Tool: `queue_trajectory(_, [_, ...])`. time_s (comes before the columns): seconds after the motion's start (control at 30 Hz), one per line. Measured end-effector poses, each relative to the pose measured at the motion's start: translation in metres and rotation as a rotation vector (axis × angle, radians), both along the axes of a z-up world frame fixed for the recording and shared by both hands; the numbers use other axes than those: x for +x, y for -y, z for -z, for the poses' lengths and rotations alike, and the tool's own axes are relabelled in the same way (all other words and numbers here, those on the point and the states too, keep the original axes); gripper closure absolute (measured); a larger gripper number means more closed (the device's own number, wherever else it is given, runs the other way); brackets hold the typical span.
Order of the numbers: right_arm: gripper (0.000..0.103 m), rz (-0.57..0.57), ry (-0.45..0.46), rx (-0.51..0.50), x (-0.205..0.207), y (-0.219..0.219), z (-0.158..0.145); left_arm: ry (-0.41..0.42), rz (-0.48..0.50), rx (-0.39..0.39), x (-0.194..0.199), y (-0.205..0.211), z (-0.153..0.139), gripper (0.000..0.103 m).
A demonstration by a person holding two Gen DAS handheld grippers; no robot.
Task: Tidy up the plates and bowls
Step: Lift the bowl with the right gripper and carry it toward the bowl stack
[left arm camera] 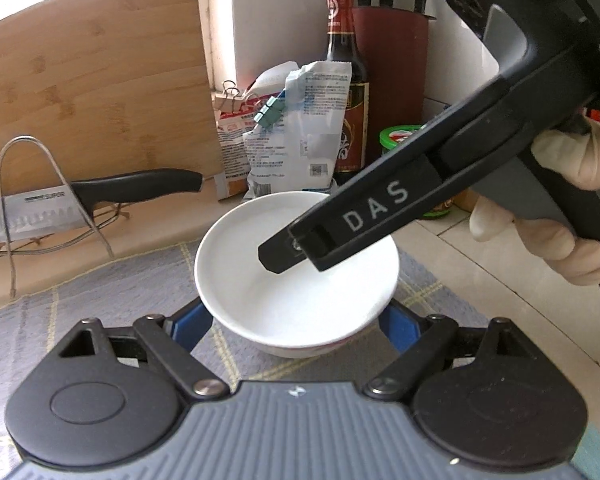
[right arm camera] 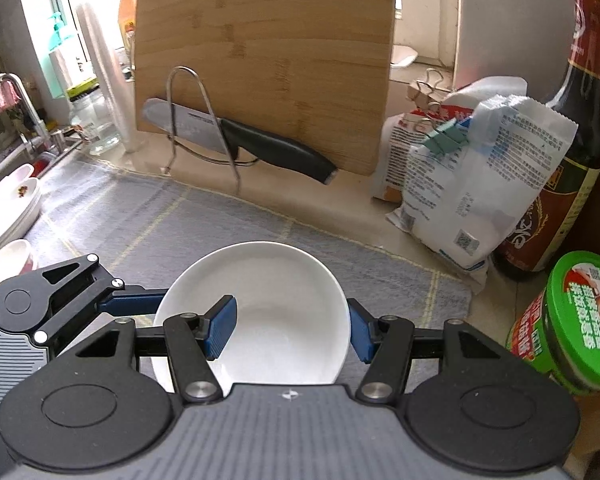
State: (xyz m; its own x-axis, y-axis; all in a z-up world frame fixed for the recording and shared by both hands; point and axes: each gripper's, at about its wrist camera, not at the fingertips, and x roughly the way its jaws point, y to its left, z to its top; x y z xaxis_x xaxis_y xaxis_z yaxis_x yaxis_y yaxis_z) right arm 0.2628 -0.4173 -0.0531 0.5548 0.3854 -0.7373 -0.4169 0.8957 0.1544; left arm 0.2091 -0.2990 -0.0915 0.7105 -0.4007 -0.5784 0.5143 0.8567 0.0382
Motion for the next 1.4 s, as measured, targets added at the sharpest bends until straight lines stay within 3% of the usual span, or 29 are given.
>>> queue_trajectory(0.53, [0.039,-0.023,0.007,0.070,-0.050,-0.046,-0.026,-0.056,-0.033,-0.002,-0.054,-0.044,-0.029,0.014])
queue_trajectory(0.9, [0.039,-0.070,-0.005,0.065,-0.076,-0.090,-0.039,-0.082,-0.067,0.006,-0.086,-0.082,-0.042,0.014])
queue_trajectory(1.4, [0.039,-0.170,0.047,0.060,-0.090,-0.168,-0.068,-0.043,-0.160,-0.003,-0.109,-0.152,-0.068,0.014])
